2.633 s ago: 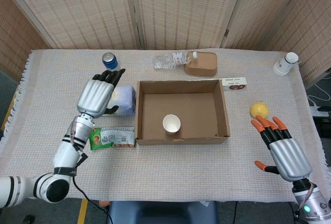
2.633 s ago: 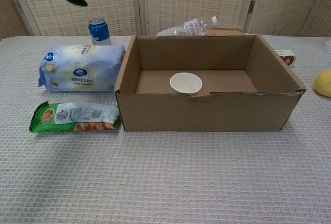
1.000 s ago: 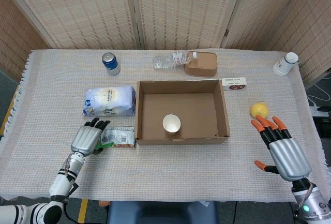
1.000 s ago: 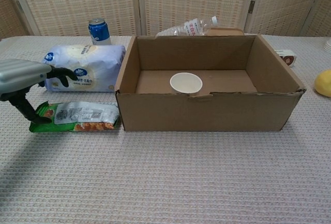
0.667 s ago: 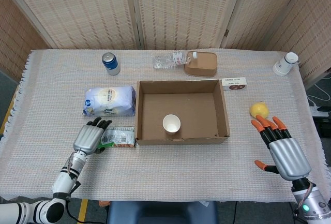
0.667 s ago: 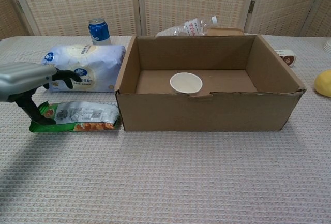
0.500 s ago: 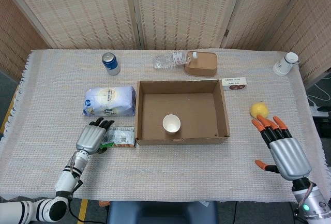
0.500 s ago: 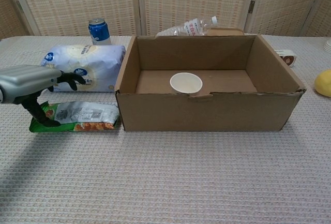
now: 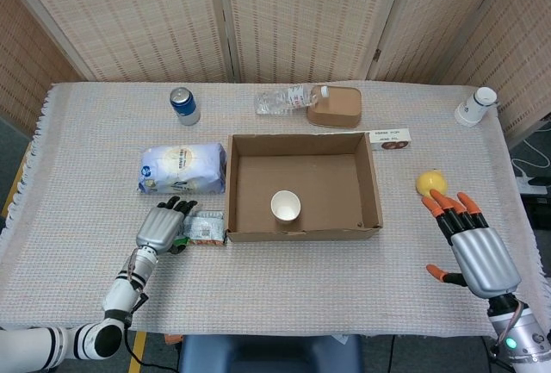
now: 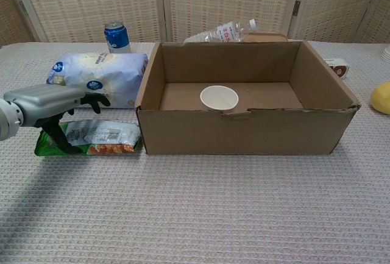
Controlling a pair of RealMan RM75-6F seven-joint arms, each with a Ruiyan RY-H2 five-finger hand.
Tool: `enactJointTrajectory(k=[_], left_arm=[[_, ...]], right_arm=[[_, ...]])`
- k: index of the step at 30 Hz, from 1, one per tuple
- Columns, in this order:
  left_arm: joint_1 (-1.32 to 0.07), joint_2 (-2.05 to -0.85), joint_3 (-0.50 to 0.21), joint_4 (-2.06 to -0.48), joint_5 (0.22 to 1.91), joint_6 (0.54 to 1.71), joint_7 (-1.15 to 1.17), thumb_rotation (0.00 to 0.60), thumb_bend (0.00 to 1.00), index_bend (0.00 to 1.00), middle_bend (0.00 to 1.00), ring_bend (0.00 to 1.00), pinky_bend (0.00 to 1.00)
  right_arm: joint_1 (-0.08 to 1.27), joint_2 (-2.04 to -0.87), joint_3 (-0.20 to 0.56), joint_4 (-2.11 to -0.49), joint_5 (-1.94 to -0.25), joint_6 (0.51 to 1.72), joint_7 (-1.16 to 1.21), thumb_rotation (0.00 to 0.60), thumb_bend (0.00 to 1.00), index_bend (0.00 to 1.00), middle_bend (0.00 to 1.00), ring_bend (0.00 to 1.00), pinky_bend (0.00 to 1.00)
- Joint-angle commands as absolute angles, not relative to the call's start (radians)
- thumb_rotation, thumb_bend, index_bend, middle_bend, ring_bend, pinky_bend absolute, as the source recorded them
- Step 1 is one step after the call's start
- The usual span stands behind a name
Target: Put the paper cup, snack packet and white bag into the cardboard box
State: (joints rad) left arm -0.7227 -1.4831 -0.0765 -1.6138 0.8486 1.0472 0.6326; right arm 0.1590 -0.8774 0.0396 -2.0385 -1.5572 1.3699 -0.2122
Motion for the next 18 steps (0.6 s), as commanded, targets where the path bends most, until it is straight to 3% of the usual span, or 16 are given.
enactJointTrajectory(k=[1, 5, 9, 14, 18], left_arm=[[-0.729, -1.498, -0.077, -1.596, 0.838, 1.035, 0.635, 0.6, 0.18, 0.14, 0.18, 0.08, 0.27], [-0.73, -1.517, -0.075, -1.569, 0.828, 1.027, 0.633, 0.6, 0.19, 0.16, 0.2, 0.1, 0.29], [-0.727, -1.528, -0.074, -1.551, 0.83, 1.034, 0.633, 0.6, 0.22, 0.25, 0.28, 0.2, 0.36], [-0.724, -1.535, -0.06, -1.53, 0.823, 1.044, 0.66, 0.6, 0.27, 0.49, 0.53, 0.47, 0.62], [-0.718, -1.534, -0.058, -1.533, 0.826, 1.055, 0.665, 0.6, 0.32, 0.62, 0.66, 0.59, 0.72]], right_arm=[[0.16, -0.877, 0.04, -2.037, -1.555, 1.369, -0.211, 0.6, 0.0, 0.0, 0.0, 0.0, 0.0], [0.16, -0.877, 0.042, -2.035, -1.552, 1.369, -0.207, 0.6, 0.0, 0.0, 0.0, 0.0, 0.0], [0.161, -0.876, 0.043, -2.033, -1.55, 1.369, -0.206, 0.6, 0.0, 0.0, 0.0, 0.0, 0.0], [0.161, -0.877, 0.041, -2.033, -1.551, 1.367, -0.207, 0.6, 0.0, 0.0, 0.0, 0.0, 0.0], [0.161, -0.877, 0.041, -2.034, -1.55, 1.368, -0.208, 0.6, 0.0, 0.0, 0.0, 0.0, 0.0]])
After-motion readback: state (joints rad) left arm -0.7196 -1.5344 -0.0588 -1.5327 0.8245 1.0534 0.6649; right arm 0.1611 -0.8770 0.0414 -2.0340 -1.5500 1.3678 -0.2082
